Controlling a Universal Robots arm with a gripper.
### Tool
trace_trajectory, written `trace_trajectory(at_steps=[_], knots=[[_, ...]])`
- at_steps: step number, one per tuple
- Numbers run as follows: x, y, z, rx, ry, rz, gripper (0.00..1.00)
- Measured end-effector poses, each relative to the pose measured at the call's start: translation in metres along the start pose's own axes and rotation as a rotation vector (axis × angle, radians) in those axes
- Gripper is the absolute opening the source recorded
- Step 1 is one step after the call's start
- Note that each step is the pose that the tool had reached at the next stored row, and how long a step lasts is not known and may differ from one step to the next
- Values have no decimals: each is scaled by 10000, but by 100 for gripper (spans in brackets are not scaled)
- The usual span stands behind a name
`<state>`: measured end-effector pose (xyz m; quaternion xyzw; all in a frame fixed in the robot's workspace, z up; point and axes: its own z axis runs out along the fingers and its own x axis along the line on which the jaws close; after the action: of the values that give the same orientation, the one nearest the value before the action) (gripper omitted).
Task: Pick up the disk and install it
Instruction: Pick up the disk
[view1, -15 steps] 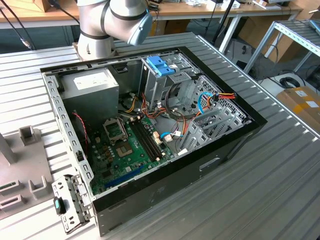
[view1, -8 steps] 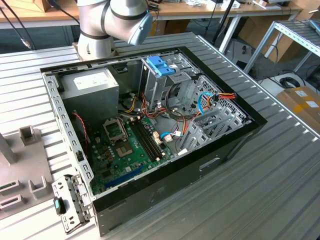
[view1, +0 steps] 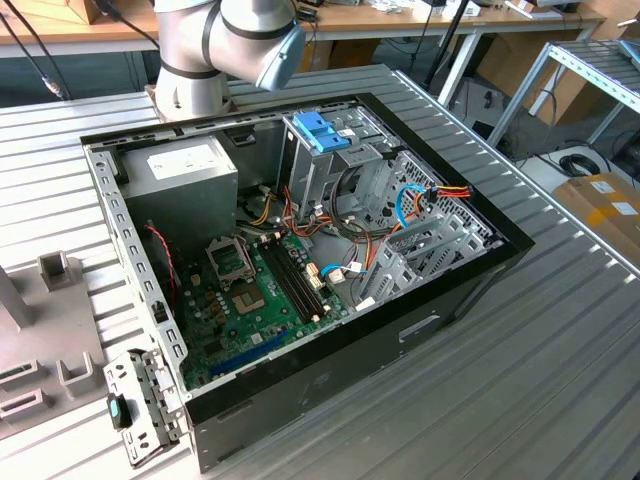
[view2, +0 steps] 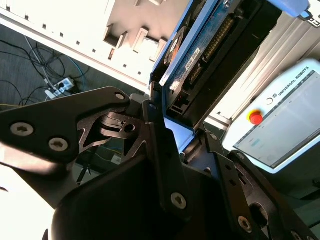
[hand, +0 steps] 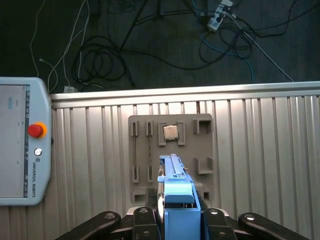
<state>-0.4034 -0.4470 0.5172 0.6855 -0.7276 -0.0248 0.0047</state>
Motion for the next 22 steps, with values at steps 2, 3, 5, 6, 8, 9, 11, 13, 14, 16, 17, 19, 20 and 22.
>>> trace_trajectory(at_steps=[2, 3, 5, 6, 8, 9, 11, 13, 14, 16, 17, 19, 20, 22], knots=[[0, -20, -1, -1, 1, 0, 37], [-1, -27, -2, -1, 1, 0, 37], [-2, -38, -2, -1, 1, 0, 37], [-2, -45, -2, -1, 1, 0, 37], [-3, -63, -2, 0, 1, 0, 37], [-3, -68, -2, -1, 1, 0, 37], [-3, -79, -3, -1, 1, 0, 37], [-4, -90, -3, -1, 1, 0, 37], [-4, -95, -3, -1, 1, 0, 37], [-4, -108, -3, -1, 1, 0, 37], [-5, -121, -4, -1, 1, 0, 37], [-6, -149, -5, -1, 1, 0, 37], [-7, -156, -5, -1, 1, 0, 37], [-7, -175, -5, -1, 1, 1, 37]])
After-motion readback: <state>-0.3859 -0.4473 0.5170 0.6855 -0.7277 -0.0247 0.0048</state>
